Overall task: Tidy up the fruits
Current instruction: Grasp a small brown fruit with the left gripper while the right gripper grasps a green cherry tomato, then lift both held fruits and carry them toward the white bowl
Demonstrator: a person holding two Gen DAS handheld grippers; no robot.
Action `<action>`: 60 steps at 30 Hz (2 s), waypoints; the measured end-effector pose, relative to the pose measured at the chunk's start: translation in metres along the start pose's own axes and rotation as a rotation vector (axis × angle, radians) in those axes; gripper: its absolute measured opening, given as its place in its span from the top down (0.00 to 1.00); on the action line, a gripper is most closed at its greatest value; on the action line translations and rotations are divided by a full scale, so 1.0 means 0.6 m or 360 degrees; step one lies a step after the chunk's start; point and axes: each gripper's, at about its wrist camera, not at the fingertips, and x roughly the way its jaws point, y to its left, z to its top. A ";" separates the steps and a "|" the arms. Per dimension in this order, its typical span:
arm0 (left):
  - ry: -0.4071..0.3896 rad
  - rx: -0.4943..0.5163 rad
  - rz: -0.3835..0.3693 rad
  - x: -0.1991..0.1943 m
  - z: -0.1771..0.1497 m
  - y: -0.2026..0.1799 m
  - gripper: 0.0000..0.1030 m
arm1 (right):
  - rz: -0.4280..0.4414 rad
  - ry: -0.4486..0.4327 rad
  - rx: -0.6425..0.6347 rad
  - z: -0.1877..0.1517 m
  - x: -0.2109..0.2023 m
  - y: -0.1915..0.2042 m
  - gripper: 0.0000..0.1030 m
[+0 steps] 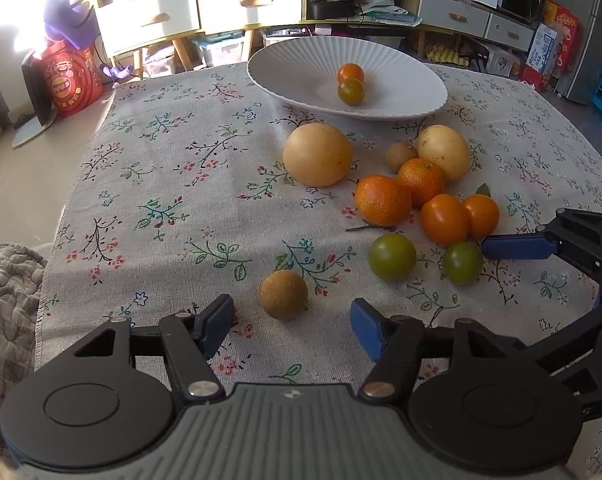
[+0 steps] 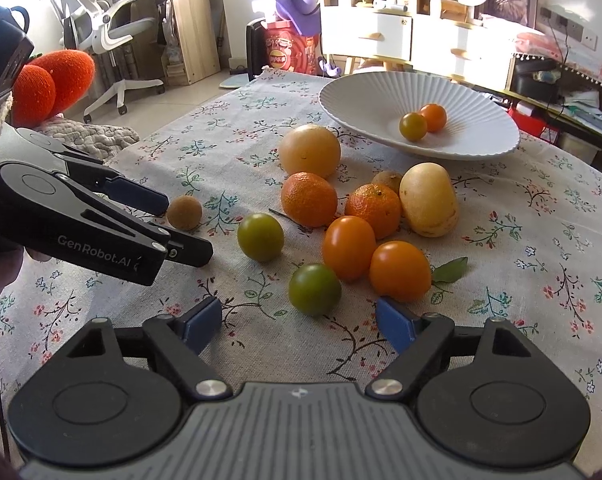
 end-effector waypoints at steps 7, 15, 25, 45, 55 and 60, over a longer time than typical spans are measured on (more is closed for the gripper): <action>-0.0006 -0.0001 -0.0007 -0.001 0.001 0.000 0.67 | -0.0010 -0.0014 -0.0011 0.003 0.000 0.002 0.37; -0.0008 0.0006 -0.0015 -0.003 0.001 -0.001 0.75 | -0.0018 -0.0020 0.0001 0.006 0.001 -0.001 0.45; -0.0015 0.0021 -0.0010 -0.004 0.003 -0.003 0.85 | -0.0023 -0.0020 -0.0013 0.007 0.001 0.000 0.55; -0.0033 0.0027 0.0032 -0.003 0.005 -0.002 1.00 | -0.0033 -0.0026 -0.0062 0.010 -0.001 0.007 0.76; -0.0054 0.0020 0.0033 -0.009 0.009 -0.003 1.00 | 0.0000 -0.0037 -0.0072 0.014 -0.006 0.012 0.77; -0.0077 0.0014 0.0028 -0.016 0.014 0.000 1.00 | 0.0010 -0.0053 -0.0068 0.021 -0.011 0.012 0.77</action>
